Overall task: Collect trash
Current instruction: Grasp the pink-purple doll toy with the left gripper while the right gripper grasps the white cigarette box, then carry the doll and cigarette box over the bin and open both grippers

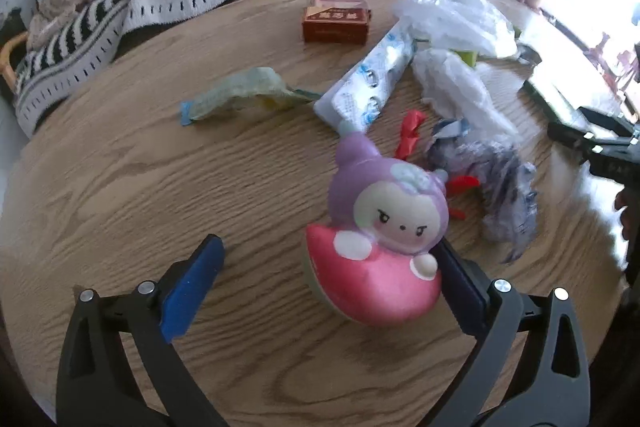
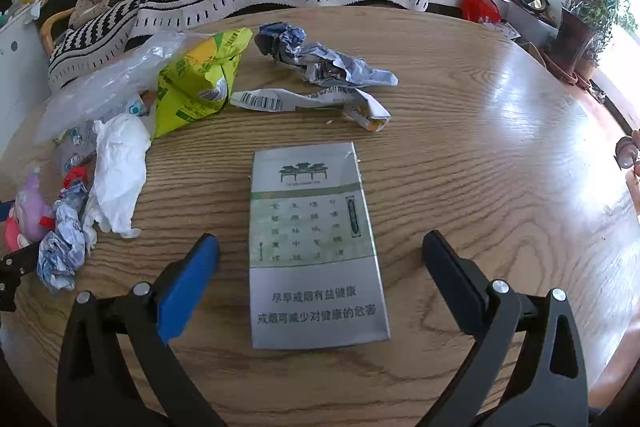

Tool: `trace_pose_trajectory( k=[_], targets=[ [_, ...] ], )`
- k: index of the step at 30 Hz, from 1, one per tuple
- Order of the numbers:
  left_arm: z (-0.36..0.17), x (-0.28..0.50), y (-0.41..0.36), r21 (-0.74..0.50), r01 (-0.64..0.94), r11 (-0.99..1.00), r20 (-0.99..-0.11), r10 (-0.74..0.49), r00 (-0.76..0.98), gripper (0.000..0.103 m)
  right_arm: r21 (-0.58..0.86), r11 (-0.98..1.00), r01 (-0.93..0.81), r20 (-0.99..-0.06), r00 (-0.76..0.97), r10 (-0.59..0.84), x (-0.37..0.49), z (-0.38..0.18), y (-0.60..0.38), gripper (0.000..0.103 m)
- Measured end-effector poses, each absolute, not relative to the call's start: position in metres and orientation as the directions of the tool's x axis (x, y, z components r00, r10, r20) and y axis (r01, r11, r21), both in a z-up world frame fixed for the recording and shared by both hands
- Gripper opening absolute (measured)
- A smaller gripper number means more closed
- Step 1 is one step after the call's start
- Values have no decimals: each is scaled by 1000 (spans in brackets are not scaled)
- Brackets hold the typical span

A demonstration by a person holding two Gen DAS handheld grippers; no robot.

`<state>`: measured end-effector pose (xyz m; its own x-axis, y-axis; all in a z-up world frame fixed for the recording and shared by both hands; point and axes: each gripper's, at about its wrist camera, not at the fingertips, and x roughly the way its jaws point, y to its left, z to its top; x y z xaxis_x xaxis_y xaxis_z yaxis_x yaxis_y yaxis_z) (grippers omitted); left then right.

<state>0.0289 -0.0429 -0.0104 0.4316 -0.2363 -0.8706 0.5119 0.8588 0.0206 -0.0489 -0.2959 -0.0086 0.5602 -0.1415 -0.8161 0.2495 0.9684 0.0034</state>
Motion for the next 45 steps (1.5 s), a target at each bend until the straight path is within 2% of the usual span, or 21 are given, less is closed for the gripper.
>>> trace_pose_trajectory(
  k=[8,9,10,11,12,14,16,22,31,35,40,45],
  targets=[
    [-9,32,-25,15,482,876,-862,-233,450,97,4,968,250,-818,558,-141,-49,-8,-296,97],
    [-8,31,-25,13,485,875,-861,-237,450,88,5,969,246,-819,557,-137,-50,-7,-295,90],
    [-5,30,-25,11,490,871,-853,-248,460,72,4,971,238,-808,573,-137,-54,-4,-293,55],
    [2,30,-24,21,479,878,-841,-243,483,48,3,972,235,-798,586,-139,-55,0,-292,55],
    [7,29,-19,9,446,895,-831,-242,501,47,5,968,250,-799,583,-147,-57,1,-294,55],
    [19,33,-2,-123,395,910,-804,-325,498,45,74,964,254,-789,607,-99,-61,2,-299,55],
    [30,33,9,-190,368,910,-774,-369,514,44,79,960,268,-765,634,-114,-65,9,-301,55],
    [43,23,11,-164,371,914,-748,-361,557,44,114,949,295,-698,703,-135,-77,28,-303,55],
    [45,27,12,-179,354,918,-760,-358,543,44,160,940,301,-714,693,-100,-73,28,-305,55],
    [57,16,1,-246,374,894,-725,-426,541,44,197,934,299,-676,732,-92,-80,45,-299,55],
    [82,-32,-41,-285,462,840,-684,-516,515,44,279,915,290,-580,811,-79,-135,89,-299,55],
    [107,-104,-110,-394,596,700,-643,-673,365,44,276,904,327,-521,841,-145,-228,125,-331,55]
  ],
)
